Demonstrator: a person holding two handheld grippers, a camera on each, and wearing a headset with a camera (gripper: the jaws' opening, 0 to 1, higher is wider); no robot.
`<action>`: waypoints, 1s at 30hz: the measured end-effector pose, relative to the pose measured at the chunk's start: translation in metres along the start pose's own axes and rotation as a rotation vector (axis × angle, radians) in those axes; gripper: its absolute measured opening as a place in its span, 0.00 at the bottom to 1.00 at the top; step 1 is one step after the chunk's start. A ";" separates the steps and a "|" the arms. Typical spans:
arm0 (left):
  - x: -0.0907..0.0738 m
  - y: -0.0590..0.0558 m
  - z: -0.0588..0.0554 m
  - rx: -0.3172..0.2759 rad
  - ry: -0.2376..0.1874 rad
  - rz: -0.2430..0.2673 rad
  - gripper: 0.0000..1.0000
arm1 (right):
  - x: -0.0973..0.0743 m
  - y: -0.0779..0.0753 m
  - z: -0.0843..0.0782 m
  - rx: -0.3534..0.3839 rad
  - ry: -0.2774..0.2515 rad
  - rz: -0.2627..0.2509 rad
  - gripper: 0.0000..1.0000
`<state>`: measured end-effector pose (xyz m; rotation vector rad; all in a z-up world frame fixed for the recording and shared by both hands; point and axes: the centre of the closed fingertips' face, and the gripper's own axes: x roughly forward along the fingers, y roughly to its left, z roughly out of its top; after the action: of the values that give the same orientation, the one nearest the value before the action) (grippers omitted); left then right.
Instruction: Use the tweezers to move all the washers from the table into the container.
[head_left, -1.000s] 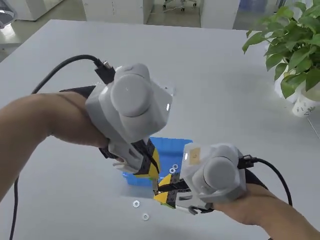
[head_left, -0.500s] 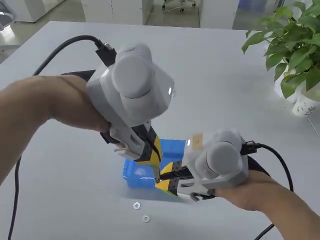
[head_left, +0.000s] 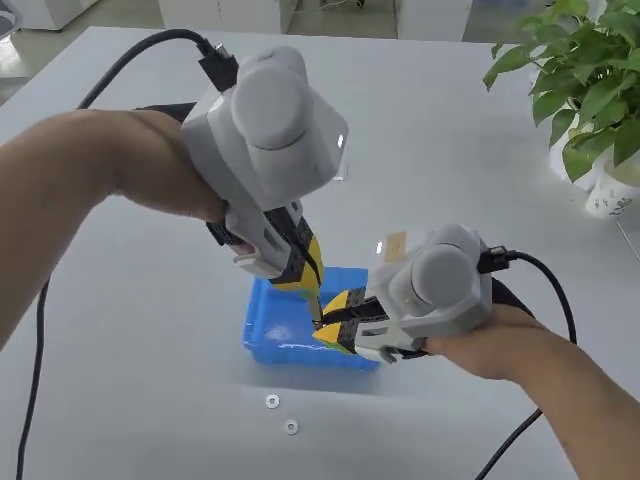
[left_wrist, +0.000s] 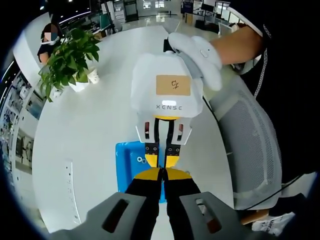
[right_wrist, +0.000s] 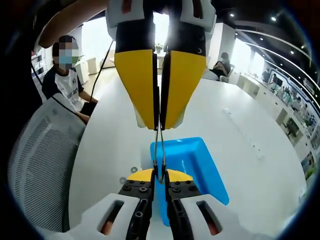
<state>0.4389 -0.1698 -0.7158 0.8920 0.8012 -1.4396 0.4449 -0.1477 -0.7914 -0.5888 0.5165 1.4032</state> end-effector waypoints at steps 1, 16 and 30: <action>0.001 0.001 0.000 0.000 0.001 -0.001 0.05 | 0.001 -0.001 -0.001 0.003 0.000 0.001 0.09; 0.024 0.021 -0.007 -0.014 0.001 -0.027 0.05 | 0.014 -0.019 -0.022 0.026 0.017 0.014 0.09; 0.045 0.031 -0.019 -0.034 0.001 -0.042 0.05 | 0.030 -0.028 -0.042 0.053 0.034 0.037 0.09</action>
<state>0.4713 -0.1766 -0.7636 0.8546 0.8473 -1.4584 0.4765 -0.1550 -0.8404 -0.5640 0.5927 1.4127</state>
